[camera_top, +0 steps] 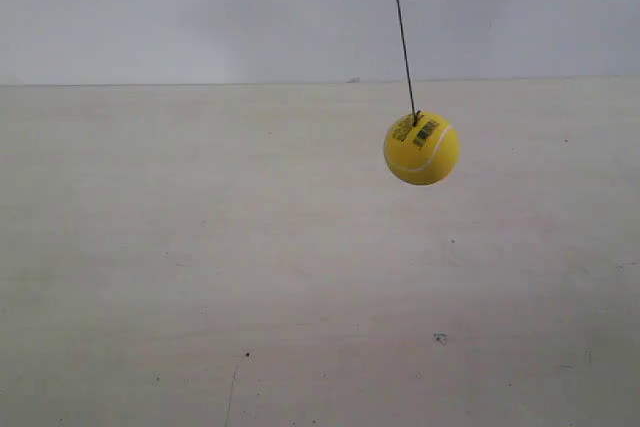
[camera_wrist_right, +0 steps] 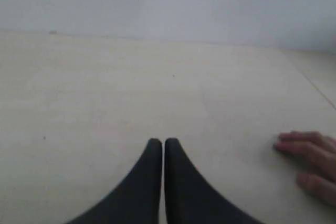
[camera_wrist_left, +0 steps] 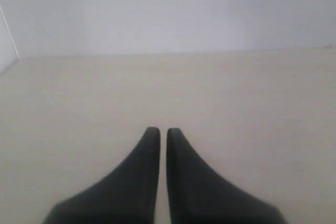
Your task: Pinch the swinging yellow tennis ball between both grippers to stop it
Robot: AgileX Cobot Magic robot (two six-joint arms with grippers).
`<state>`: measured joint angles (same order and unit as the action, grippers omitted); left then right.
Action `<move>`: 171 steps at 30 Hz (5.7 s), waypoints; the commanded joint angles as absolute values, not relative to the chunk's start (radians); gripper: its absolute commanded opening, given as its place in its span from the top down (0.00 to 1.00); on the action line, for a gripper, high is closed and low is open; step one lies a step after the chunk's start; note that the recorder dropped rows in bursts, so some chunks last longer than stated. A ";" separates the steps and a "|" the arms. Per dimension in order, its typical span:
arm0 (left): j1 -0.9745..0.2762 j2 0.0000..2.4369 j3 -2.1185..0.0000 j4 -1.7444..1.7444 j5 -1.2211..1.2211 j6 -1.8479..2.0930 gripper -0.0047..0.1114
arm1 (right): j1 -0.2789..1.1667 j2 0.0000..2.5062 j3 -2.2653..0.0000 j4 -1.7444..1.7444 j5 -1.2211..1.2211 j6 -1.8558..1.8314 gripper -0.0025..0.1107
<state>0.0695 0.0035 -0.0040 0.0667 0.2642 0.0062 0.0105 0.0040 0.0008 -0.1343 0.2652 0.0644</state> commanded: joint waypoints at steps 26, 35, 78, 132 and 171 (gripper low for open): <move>0.071 0.000 -0.025 0.172 -0.770 -0.716 0.92 | 0.003 0.000 -0.021 -0.144 -0.433 0.508 0.98; 0.071 0.226 -0.202 0.803 -0.598 -1.136 0.92 | 0.012 0.148 -0.128 -0.496 -0.380 0.824 0.98; -0.221 1.754 -0.479 0.826 -1.221 -0.346 0.92 | 0.297 1.508 -0.393 -0.805 -0.967 0.416 0.98; -0.221 1.857 -0.607 0.755 -1.221 -0.185 0.92 | 0.369 1.630 -0.621 -0.774 -0.896 0.374 0.98; -0.221 1.857 -0.613 0.818 -1.221 -0.224 0.92 | 0.406 1.630 -0.640 -0.774 -0.829 0.369 0.98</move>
<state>-0.2174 1.8568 -0.6119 0.8116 -1.2104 -0.2045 0.4055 1.6298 -0.6354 -0.7735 -0.8293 0.3686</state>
